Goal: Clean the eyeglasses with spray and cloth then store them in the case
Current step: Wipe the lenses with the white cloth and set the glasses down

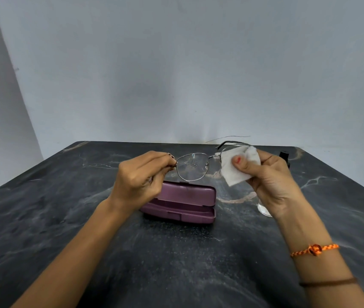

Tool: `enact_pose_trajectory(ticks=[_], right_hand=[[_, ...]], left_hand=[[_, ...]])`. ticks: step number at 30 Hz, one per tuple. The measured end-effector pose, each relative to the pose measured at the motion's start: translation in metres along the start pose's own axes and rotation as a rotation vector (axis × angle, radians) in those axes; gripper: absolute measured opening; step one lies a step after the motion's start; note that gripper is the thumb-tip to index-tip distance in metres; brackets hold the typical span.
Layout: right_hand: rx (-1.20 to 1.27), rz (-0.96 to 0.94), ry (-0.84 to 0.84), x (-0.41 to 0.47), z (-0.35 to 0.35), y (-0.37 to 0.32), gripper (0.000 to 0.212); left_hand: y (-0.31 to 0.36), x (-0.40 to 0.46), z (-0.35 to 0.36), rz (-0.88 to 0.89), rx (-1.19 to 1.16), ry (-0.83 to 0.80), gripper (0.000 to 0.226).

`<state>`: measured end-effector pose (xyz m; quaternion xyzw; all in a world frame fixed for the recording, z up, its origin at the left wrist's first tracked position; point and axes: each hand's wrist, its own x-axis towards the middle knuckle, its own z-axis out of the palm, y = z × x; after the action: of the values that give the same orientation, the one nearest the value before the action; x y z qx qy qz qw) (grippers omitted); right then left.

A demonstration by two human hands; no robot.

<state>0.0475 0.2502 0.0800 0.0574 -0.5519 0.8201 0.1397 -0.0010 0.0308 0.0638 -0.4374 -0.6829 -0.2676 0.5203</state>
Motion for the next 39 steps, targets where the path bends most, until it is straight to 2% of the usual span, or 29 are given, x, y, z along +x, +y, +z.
enact_pose_trajectory(ticks=[4,8,17,20,25,27,35,39], right_hand=[[0.091,0.062,0.076,0.001,0.004,0.002,0.025],[0.149,0.032,0.169,0.000,0.010,0.006,0.027],[0.420,0.006,0.072,0.000,0.019,0.016,0.018],[0.322,0.005,0.056,0.001,0.017,0.015,0.020],[0.003,0.018,0.058,-0.002,0.009,0.008,0.020],[-0.010,0.055,0.078,-0.002,0.008,0.008,0.024],[0.535,0.146,0.178,0.000,0.018,0.012,0.016],[0.589,0.058,0.175,0.000,0.026,0.018,0.009]], left_hand=[[0.001,0.002,-0.001,0.002,-0.009,0.006,0.006],[0.008,-0.004,0.008,0.056,-0.041,-0.047,0.001],[0.006,-0.003,0.008,0.034,-0.018,-0.021,0.002],[0.003,-0.004,0.006,0.031,-0.004,-0.026,0.003],[-0.002,-0.002,0.002,0.007,-0.001,0.008,0.006],[-0.003,-0.002,0.001,0.003,-0.002,0.008,0.006],[0.003,-0.001,0.005,0.021,-0.050,-0.038,0.007],[0.006,-0.002,0.007,0.033,-0.066,-0.050,0.006]])
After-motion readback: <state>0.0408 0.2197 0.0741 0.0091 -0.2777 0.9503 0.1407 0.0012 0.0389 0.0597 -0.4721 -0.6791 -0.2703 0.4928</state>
